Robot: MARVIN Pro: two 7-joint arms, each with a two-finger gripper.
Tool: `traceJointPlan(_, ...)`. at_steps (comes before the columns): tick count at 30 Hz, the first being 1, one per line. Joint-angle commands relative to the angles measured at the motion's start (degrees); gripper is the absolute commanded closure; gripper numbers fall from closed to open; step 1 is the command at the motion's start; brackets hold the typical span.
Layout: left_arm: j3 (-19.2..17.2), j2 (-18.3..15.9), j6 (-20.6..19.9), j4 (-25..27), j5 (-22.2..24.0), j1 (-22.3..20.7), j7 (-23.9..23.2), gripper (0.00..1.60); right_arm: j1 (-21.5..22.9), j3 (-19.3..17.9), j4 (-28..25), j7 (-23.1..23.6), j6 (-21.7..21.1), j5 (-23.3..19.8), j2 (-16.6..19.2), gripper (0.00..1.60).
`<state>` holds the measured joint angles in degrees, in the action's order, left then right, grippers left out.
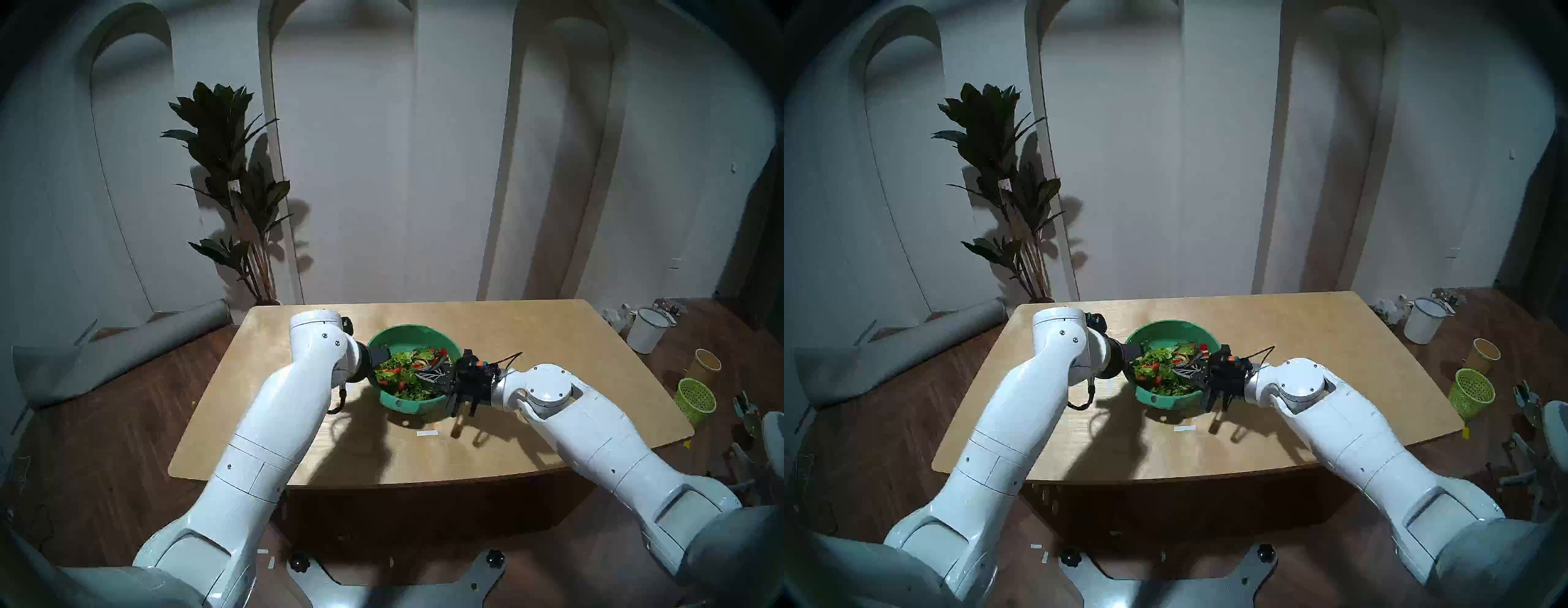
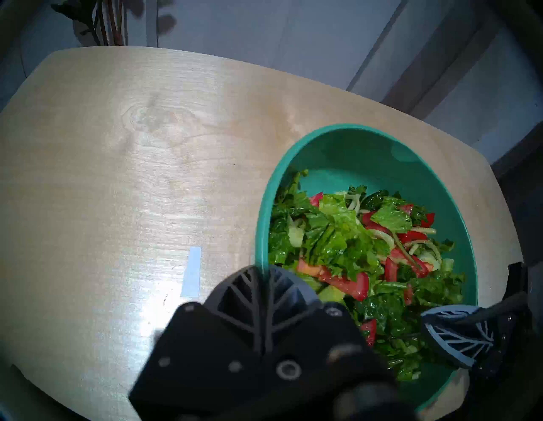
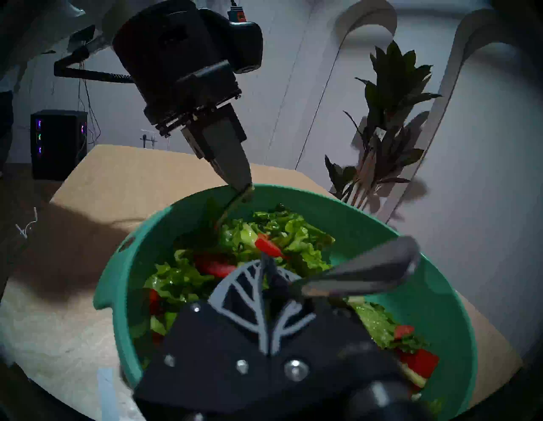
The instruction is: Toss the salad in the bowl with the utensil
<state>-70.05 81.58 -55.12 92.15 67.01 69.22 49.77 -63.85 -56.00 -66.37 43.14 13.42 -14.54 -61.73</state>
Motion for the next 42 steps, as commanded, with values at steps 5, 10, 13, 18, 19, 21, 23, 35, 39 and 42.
traceJointPlan(5,-0.14,0.15,0.12,1.77,-0.59,-1.71,5.1,1.6,5.28,1.67,5.58,-0.44,4.58,3.51,-3.04,1.6)
traceJointPlan(10,-0.11,0.21,0.12,1.83,-0.2,-1.74,5.84,1.6,6.73,2.07,7.09,-0.39,5.83,4.21,-3.4,1.6)
traceJointPlan(13,-0.09,0.19,0.12,1.83,-0.14,-1.76,5.87,1.6,7.68,2.37,8.09,-0.57,6.55,4.88,-3.65,1.6)
traceJointPlan(18,-0.05,0.17,0.12,1.85,0.11,-1.79,6.22,1.6,9.06,2.58,9.68,-0.64,7.3,5.34,-4.18,1.6)
traceJointPlan(19,-0.04,0.15,0.12,1.84,0.07,-1.79,6.09,1.6,9.31,2.64,9.97,-0.61,7.43,5.37,-4.31,1.6)
traceJointPlan(21,-0.01,0.12,0.12,1.84,0.17,-1.81,6.16,1.6,9.71,2.72,10.39,-0.62,7.73,5.46,-4.5,1.6)
traceJointPlan(23,0.0,0.07,0.12,1.82,0.14,-1.81,5.99,1.6,10.14,2.72,10.61,-0.54,7.77,5.49,-4.66,1.6)
traceJointPlan(35,0.11,-0.11,0.12,1.77,0.38,-1.88,5.88,1.6,12.37,2.47,11.95,0.12,8.17,5.8,-5.94,1.6)
traceJointPlan(39,0.13,-0.18,0.12,1.74,0.36,-1.89,5.64,1.6,13.67,2.52,12.92,0.48,8.07,6.31,-6.31,1.6)
traceJointPlan(42,0.14,-0.15,0.12,1.76,0.57,-1.91,6.04,1.6,14.39,2.55,13.92,0.55,8.04,6.58,-6.69,1.6)
